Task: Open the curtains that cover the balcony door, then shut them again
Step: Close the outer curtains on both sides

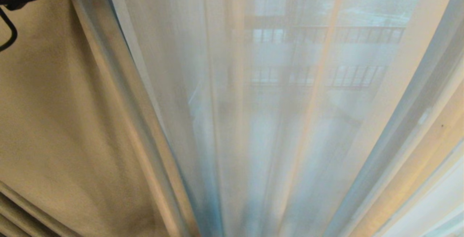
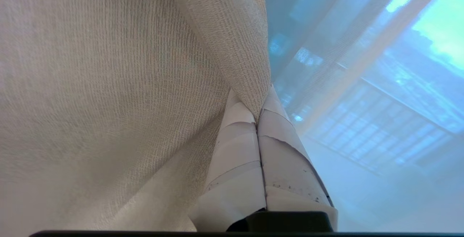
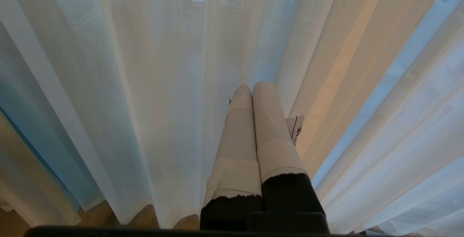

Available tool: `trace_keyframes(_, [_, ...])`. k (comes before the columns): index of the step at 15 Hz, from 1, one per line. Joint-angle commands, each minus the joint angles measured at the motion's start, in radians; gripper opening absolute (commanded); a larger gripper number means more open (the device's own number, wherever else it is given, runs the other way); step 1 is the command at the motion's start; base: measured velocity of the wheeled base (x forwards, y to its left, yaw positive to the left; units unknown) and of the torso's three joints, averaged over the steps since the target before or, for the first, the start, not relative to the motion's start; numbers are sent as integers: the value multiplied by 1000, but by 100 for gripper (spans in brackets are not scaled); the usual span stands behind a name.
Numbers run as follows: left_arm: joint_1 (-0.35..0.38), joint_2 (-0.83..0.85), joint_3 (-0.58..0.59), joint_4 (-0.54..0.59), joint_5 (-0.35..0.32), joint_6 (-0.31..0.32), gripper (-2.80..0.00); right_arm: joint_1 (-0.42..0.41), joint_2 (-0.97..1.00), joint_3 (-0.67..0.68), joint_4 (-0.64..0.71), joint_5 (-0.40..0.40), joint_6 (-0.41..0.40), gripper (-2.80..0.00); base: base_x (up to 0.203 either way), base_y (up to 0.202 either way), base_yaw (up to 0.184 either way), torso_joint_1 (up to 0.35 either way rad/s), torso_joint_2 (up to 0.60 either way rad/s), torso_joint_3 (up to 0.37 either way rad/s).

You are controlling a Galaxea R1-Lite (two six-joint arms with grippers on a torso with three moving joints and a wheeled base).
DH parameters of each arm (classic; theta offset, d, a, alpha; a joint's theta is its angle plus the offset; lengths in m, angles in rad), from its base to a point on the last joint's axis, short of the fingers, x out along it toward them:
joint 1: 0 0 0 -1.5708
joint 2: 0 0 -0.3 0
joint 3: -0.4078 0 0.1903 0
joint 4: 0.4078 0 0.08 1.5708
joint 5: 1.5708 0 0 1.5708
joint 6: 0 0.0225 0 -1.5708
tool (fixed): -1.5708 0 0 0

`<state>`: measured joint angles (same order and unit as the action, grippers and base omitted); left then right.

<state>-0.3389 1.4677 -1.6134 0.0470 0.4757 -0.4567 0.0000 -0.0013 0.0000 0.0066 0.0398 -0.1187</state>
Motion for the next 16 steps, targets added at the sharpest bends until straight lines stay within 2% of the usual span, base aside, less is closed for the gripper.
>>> trace_keyframes(1, [-37, 8, 1, 1, 13, -8, -280, 0, 1, 0, 0, 0, -1, -280, 0, 0, 0, 0, 0, 0])
trace_keyframes(8, [-139, 25, 3, 1, 66, -29, -280, 0, 1, 0, 0, 2, -1, -280, 0, 0, 0, 0, 0, 0])
trace_keyframes(16, [-176, 41, 6, 1, 70, -39, -280, 0, 1, 0, 0, 0, -1, -280, 0, 0, 0, 0, 0, 0])
